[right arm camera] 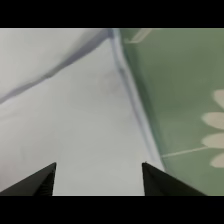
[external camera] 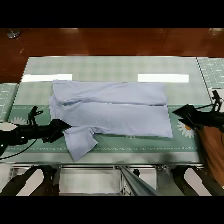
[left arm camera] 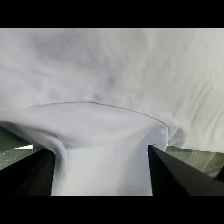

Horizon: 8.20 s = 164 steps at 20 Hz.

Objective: Fold the shirts.

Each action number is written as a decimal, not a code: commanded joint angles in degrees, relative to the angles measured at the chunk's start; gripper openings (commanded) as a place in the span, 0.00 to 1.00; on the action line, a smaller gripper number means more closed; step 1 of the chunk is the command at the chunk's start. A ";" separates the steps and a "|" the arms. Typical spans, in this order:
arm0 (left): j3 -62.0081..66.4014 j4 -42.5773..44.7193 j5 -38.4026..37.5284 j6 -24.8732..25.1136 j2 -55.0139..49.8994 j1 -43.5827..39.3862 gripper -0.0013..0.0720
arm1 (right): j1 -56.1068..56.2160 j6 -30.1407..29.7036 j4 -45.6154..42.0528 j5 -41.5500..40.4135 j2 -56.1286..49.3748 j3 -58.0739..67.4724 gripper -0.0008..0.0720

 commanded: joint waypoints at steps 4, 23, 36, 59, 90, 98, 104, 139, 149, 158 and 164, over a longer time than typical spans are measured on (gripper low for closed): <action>0.33 -1.16 -2.69 5.49 0.07 -1.86 0.04 | -4.87 5.77 -14.10 7.04 0.04 -4.85 0.86; 3.08 -1.16 -3.58 5.44 0.02 -1.79 0.04 | 5.73 -6.27 6.12 -0.59 -12.37 -5.97 0.04; 33.35 -3.98 3.04 0.24 -16.22 -4.02 0.04 | 16.35 1.46 5.49 -5.84 -25.16 24.59 0.04; 65.59 22.29 -22.14 -11.50 -41.42 3.50 0.97 | 9.73 7.96 -2.64 8.22 -48.28 50.14 0.86; 61.05 -1.36 16.59 -4.02 -41.99 -58.42 0.04 | 19.89 8.48 -8.02 10.54 12.90 15.23 0.04; 76.24 -3.89 3.26 -10.62 -58.25 -71.10 0.04 | 19.89 8.48 -0.46 10.12 16.52 15.26 0.04; 79.84 -5.51 -4.52 -10.80 -57.16 -64.74 0.04 | 19.89 8.28 -0.39 12.22 16.52 15.30 0.04; 3.63 5.81 -0.72 -16.02 38.38 -13.55 0.04 | 45.97 12.85 9.73 13.18 -50.10 83.67 0.85; 3.63 5.81 -0.63 -15.98 38.36 -13.55 0.04 | 38.23 32.13 -3.89 -25.88 4.22 -4.85 0.85; 3.61 5.81 0.81 -16.00 38.34 -13.55 0.04 | 38.25 -2.45 35.10 -17.90 -15.74 -6.97 0.85; 3.61 5.81 0.83 -16.00 38.34 -13.55 0.04 | 47.10 -2.99 35.06 -16.68 -30.64 7.26 0.85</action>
